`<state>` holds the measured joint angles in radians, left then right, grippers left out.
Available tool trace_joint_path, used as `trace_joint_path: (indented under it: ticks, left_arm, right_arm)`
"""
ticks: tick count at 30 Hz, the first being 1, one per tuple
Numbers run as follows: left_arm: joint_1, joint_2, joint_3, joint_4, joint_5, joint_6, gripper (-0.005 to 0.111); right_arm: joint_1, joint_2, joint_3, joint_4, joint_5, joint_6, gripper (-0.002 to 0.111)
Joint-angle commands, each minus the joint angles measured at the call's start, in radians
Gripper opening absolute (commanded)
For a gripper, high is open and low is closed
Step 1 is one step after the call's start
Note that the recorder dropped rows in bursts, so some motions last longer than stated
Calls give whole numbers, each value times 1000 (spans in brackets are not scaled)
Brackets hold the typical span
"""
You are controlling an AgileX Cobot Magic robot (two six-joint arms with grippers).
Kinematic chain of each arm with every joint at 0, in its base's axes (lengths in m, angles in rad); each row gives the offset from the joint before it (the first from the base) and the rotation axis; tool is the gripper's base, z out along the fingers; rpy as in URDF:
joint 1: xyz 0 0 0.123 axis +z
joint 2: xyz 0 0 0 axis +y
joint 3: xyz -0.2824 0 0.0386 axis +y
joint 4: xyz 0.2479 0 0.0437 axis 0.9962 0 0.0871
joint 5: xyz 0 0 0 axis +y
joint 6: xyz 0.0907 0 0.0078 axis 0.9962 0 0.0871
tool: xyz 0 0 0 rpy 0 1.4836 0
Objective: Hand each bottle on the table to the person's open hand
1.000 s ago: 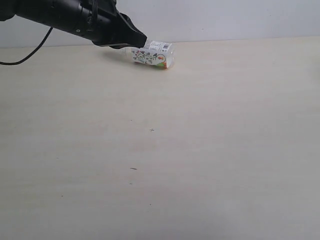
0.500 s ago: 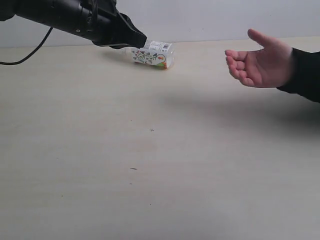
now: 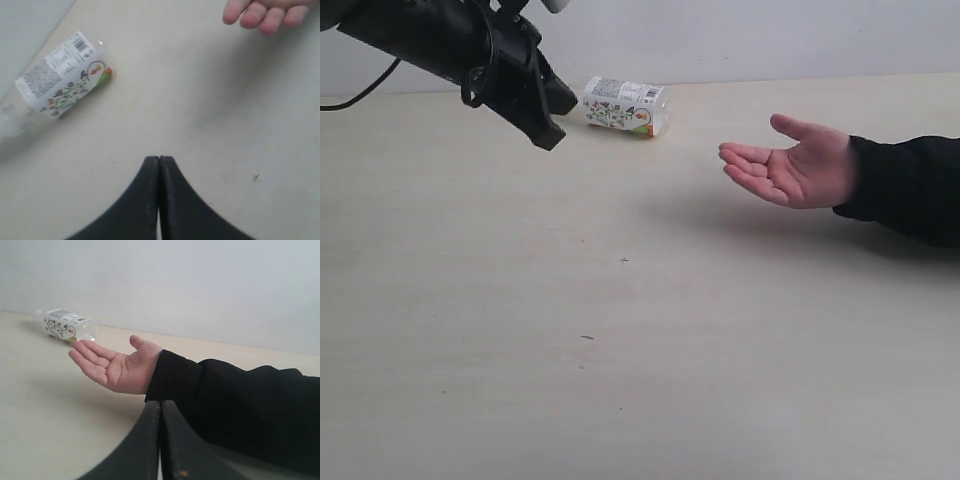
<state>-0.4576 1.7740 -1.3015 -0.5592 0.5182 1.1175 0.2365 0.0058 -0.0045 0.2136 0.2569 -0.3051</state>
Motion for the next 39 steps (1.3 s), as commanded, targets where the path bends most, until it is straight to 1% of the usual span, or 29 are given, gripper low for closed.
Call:
trace_joint_path:
  ticks: [1, 4, 8, 9, 14, 20, 23, 25, 27, 29, 34, 35, 37, 39]
  left_arm:
    - [3, -2, 4, 179, -97, 5, 0]
    - [3, -2, -15, 288, -138, 8, 0]
    - [3, -2, -68, 408, -140, 13, 0]
    - [3, -2, -87, 434, -140, 38, 0]
    - [3, 5, -130, 447, -149, 219, 0]
    - [3, 51, -133, 447, -287, 422, 0]
    - [3, 82, -133, 447, -327, 482, 0]
    - [3, 106, -152, 447, -327, 481, 0]
    - [3, 136, -195, 447, -278, 434, 0]
    - [3, 170, -254, 443, -201, 382, 0]
    - [3, 269, -465, 443, 104, 362, 0]
    - [3, 286, -494, 443, 143, 358, 0]
    - [3, 321, -548, 443, 195, 355, 0]
    - [3, 346, -579, 443, 204, 355, 0]
  right_arm:
    - [-4, -6, 5, 0, -12, -4, 0]
    - [-4, -6, 5, 0, -12, -4, 0]
    - [-4, -6, 5, 0, -12, -4, 0]
    - [-4, -6, 5, 0, -12, -4, 0]
    - [-4, -6, 5, -3, -12, -4, 0]
    - [-4, -6, 5, -3, -12, -4, 0]
    - [-4, -6, 5, -3, -12, -4, 0]
    - [-4, -6, 5, -3, -12, -4, 0]
    - [-4, -6, 5, -3, -12, -4, 0]
    - [-4, -6, 5, -3, -12, -4, 0]
    - [-4, -6, 5, -3, -12, -4, 0]
    - [-4, -6, 5, -3, -12, -4, 0]
    - [-4, -6, 5, -3, -12, -4, 0]
    - [-4, -6, 5, -3, -12, -4, 0]
